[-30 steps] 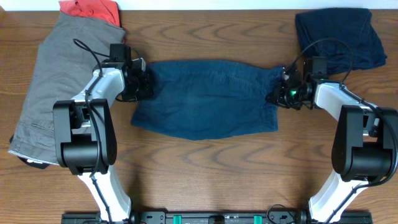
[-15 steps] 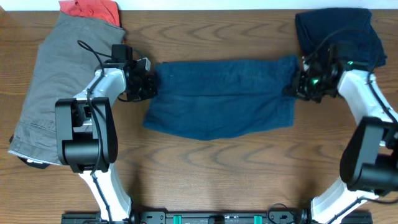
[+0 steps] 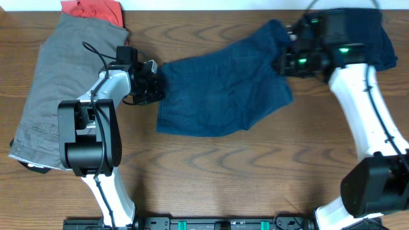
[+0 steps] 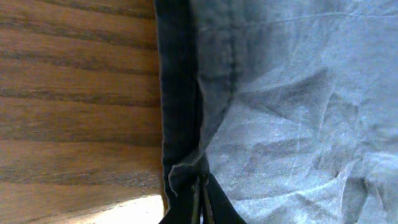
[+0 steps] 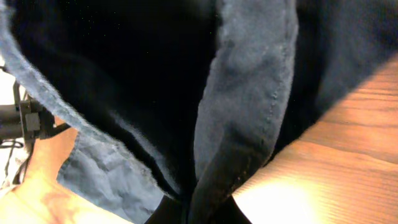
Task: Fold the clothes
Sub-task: 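Fold the right half over onto the left half with the right gripper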
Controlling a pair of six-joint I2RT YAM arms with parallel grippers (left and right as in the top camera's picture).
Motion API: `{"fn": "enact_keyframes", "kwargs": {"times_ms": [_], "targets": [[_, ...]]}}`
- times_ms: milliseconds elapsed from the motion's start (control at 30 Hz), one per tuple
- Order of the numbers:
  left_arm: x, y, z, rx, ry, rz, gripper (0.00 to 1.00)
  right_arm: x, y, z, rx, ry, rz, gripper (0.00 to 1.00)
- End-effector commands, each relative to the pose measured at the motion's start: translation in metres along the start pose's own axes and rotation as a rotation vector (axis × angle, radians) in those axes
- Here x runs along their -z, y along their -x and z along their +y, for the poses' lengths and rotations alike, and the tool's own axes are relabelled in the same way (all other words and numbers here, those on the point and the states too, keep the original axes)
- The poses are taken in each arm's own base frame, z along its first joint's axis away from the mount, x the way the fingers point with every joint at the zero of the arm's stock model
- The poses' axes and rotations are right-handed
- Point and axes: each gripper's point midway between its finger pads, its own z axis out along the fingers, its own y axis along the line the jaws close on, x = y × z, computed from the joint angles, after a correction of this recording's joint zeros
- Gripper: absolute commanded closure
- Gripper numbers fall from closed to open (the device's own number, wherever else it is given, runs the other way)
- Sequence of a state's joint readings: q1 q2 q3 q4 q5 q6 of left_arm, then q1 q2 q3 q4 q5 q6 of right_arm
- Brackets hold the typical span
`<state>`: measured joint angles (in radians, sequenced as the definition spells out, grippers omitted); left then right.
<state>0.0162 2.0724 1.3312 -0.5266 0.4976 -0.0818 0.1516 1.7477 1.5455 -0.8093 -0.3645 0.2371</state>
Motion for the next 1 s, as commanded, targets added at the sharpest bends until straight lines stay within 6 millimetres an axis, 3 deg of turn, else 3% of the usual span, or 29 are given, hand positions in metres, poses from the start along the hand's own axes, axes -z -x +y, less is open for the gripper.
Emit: {"fn": "enact_keyframes", "kwargs": {"times_ms": [0, 200, 333, 633, 833, 900, 967], "targets": [[-0.023, -0.028, 0.028, 0.049, 0.078, 0.090, 0.94, -0.014, 0.006, 0.021, -0.025, -0.032, -0.036, 0.99], [-0.023, -0.027, 0.028, 0.048, 0.077, 0.086, 0.94, -0.046, 0.007, 0.083, 0.035, 0.038, -0.091, 0.99], [-0.023, -0.027, 0.028, 0.048, 0.077, 0.087, 0.94, -0.072, 0.000, 0.111, 0.041, 0.047, -0.108, 0.99], [-0.023, -0.027, 0.028, 0.047, 0.078, 0.086, 0.94, -0.152, -0.043, 0.164, 0.058, 0.121, -0.060, 0.99], [-0.023, -0.027, 0.028, 0.048, 0.078, 0.086, 0.94, -0.192, -0.075, 0.195, 0.093, 0.155, -0.054, 0.99], [-0.023, -0.027, 0.028, 0.048, 0.078, 0.086, 0.94, -0.197, -0.078, 0.200, 0.102, 0.148, -0.072, 0.86], [-0.023, -0.027, 0.028, 0.048, 0.078, 0.086, 0.94, -0.197, -0.078, 0.207, 0.113, 0.158, -0.088, 0.44]]}}
